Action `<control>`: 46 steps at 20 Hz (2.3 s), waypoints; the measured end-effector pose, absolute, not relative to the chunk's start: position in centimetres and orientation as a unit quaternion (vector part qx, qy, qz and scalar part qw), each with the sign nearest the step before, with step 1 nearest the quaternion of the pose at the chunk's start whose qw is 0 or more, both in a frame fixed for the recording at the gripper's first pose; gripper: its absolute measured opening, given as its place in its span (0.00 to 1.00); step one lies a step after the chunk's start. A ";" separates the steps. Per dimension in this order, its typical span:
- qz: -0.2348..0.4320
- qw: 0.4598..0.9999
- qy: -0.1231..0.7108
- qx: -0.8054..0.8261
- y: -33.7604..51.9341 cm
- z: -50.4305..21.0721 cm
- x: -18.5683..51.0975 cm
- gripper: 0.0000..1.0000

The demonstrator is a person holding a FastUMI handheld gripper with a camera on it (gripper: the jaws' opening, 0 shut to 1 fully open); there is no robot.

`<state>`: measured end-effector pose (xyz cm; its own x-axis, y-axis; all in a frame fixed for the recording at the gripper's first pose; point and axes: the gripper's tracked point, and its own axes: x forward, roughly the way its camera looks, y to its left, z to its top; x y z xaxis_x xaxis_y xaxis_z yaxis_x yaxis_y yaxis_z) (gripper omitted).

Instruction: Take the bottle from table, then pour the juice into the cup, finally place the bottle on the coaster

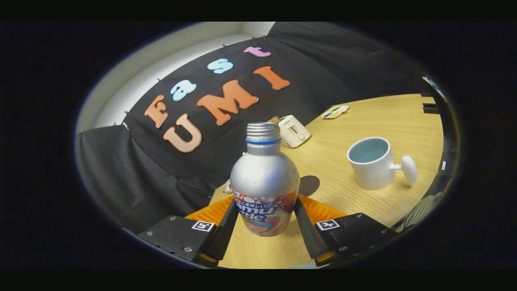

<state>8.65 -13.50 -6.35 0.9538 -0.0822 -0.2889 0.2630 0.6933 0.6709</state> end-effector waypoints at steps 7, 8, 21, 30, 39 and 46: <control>-0.107 0.855 0.110 0.496 -14.4 -6.8 9.3 0.76; -0.111 0.846 0.111 0.509 -14.5 -6.7 9.3 0.76; -0.135 0.749 0.092 0.643 -16.2 -6.6 9.8 0.76; -0.150 0.688 0.077 0.705 -17.5 -6.2 10.4 0.76; -0.150 0.644 0.066 0.747 -18.0 -5.9 10.7 0.75; -0.154 0.612 0.072 0.772 -17.9 -6.1 11.4 0.75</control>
